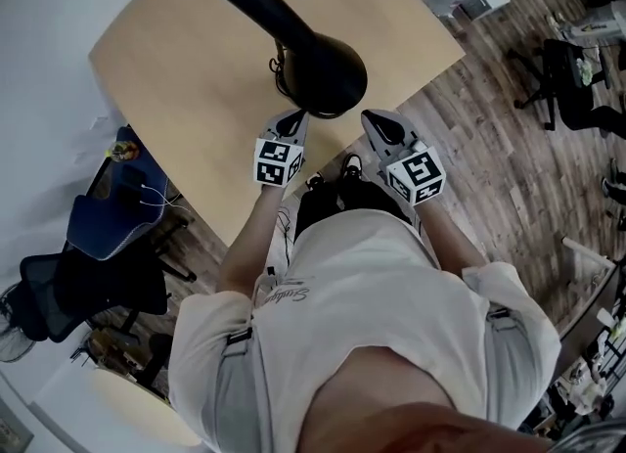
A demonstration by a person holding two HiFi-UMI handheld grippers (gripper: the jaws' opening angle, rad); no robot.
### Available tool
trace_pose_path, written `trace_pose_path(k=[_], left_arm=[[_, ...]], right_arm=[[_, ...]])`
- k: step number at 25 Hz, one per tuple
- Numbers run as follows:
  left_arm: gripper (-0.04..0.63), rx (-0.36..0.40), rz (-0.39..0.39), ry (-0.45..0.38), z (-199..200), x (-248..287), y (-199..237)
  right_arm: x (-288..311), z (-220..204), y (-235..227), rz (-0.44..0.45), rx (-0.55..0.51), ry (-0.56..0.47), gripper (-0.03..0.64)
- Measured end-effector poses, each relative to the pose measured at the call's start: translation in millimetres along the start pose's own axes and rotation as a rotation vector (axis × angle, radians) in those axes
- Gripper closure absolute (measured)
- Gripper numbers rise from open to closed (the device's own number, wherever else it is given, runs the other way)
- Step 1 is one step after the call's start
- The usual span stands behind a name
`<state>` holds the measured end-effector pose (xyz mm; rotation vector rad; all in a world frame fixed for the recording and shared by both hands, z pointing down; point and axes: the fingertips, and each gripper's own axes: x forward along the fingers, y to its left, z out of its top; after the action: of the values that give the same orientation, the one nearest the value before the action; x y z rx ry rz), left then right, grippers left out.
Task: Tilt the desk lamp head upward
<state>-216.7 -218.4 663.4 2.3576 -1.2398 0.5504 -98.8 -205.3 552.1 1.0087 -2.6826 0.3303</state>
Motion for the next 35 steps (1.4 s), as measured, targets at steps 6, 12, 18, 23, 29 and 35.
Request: trace_pose_path(k=[6, 12, 18, 23, 29, 35], left_arm=[[0.578, 0.002, -0.005, 0.153, -41, 43, 13], [0.578, -0.007, 0.011, 0.224, -63, 64, 21], [0.578, -0.007, 0.016, 0.237, -68, 75, 21], [0.58, -0.021, 0.017, 0.269, -74, 77, 25], [0.58, -0.002, 0.014, 0.274, -75, 80, 22], [0.58, 0.145, 0.021, 0.296, -71, 80, 21]], right_arm=[[10, -2, -11, 0.029, -0.009, -0.005, 0.623], [20, 3, -21, 0.087, -0.088, -0.01, 0.623], [22, 9, -12, 0.127, -0.12, -0.043, 0.623], [22, 19, -14, 0.126, -0.072, -0.105, 0.623], [19, 28, -19, 0.138, -0.034, -0.179, 0.622], [17, 27, -15, 0.148, 0.002, -0.226, 0.623]])
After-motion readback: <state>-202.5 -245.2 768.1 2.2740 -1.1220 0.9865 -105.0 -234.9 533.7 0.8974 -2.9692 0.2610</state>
